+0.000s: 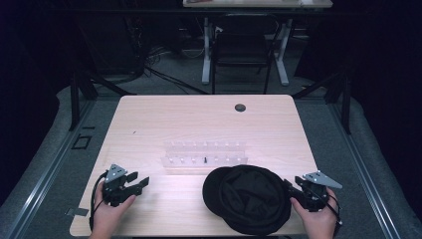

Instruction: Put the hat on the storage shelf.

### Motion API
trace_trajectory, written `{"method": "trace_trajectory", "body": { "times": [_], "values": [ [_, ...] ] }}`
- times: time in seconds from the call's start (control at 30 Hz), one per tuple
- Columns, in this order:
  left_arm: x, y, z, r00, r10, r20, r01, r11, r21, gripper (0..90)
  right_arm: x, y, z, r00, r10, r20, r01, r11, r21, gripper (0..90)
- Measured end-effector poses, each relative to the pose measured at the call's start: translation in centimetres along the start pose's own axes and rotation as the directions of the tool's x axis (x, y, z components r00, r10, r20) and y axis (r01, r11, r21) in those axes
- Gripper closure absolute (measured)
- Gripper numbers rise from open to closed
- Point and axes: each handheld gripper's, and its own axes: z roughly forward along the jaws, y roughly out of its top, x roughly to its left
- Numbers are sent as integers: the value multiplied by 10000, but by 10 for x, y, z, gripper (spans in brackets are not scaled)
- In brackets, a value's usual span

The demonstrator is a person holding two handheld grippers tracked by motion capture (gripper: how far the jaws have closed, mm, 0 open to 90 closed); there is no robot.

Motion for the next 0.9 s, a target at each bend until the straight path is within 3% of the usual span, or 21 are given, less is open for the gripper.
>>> {"method": "trace_trajectory", "body": {
  "times": [0.17,0.2,0.23,0.33,0.4,0.53,0.6,0.67,0.73,0.83,0.9],
  "values": [
    [-3,1,0,9996,276,95,-276,9996,78,470,-3,0,-2,9990,325,-308,-321,9994,139,569],
    [-4,1,1,9995,194,244,-197,9997,123,472,-5,1,-2,9950,451,-894,-429,9987,268,566],
    [-4,1,1,9995,194,244,-197,9997,123,473,-5,1,-2,9950,451,-894,-429,9987,268,566],
    [-4,0,3,9996,83,279,-87,9999,148,474,-8,4,-3,9842,681,-1632,-621,9972,413,586],
    [-5,0,3,9995,38,306,-41,9999,107,474,-5,9,-6,9771,1025,-1863,-926,9938,614,583],
    [-6,-1,3,9993,75,355,-75,10000,3,468,-1,13,-11,9710,1259,-2033,-1096,9899,898,586],
    [-6,-2,4,9990,136,429,-137,9999,11,465,-1,17,-17,9567,1736,-2335,-1480,9813,1230,588],
    [-6,-1,4,9986,145,500,-152,9998,126,465,-4,20,-21,9486,2072,-2394,-1720,9720,1598,590],
    [-6,-1,5,9984,112,557,-118,9999,110,469,-7,24,-25,9513,2171,-2188,-1781,9665,1846,590],
    [-6,-1,6,9985,141,538,-146,9998,99,474,-8,27,-28,9675,1793,-1780,-1417,9684,2052,585],
    [-7,0,5,9988,98,490,-99,10000,10,474,-9,28,-27,9692,1799,-1683,-1406,9649,2217,584]
  ]
}}
